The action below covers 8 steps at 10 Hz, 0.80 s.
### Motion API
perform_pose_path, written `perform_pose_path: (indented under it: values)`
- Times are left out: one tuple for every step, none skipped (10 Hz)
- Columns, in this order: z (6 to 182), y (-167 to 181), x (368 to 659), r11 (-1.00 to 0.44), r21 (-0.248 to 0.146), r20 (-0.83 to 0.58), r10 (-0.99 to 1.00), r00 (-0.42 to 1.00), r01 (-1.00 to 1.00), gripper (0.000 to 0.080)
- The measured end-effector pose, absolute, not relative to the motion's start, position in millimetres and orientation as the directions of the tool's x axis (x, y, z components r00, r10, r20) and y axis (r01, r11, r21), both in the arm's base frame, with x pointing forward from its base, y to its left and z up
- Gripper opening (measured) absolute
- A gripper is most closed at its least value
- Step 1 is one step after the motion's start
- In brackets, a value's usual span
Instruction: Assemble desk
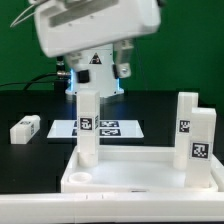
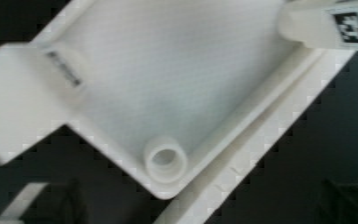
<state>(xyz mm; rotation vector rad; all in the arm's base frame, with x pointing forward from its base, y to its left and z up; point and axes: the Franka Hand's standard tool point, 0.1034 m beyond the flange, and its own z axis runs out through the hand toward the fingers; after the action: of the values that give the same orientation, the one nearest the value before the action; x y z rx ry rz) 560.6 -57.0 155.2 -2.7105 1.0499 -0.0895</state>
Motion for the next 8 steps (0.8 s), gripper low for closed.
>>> perform_pose_path:
  values:
    - [150.1,-84,546,-0.78,-0.229,-0.009,-0.597,0.803,-0.582,0.0649]
    - [148.7,-97,539,-0.796,-0.226,-0.013,-0.574,0.819,-0.561,0.0649]
    - [157.5,-94,545,-0.821,-0.225,-0.006,-0.537,0.843,-0.525,0.0649]
    - [156.0,-95,545,-0.854,-0.222,0.009,-0.484,0.875,-0.47,0.0649]
    - [154.0,-94,543,-0.849,-0.223,-0.011,-0.489,0.872,-0.479,0.0649]
    - [153.8,-94,543,-0.85,-0.223,-0.012,-0.488,0.873,-0.478,0.0649]
    - [150.3,-94,537,-0.852,-0.226,-0.051,-0.474,0.879,-0.473,0.0649]
    - [137.5,-102,515,-0.861,-0.231,-0.172,-0.423,0.89,-0.454,0.0649]
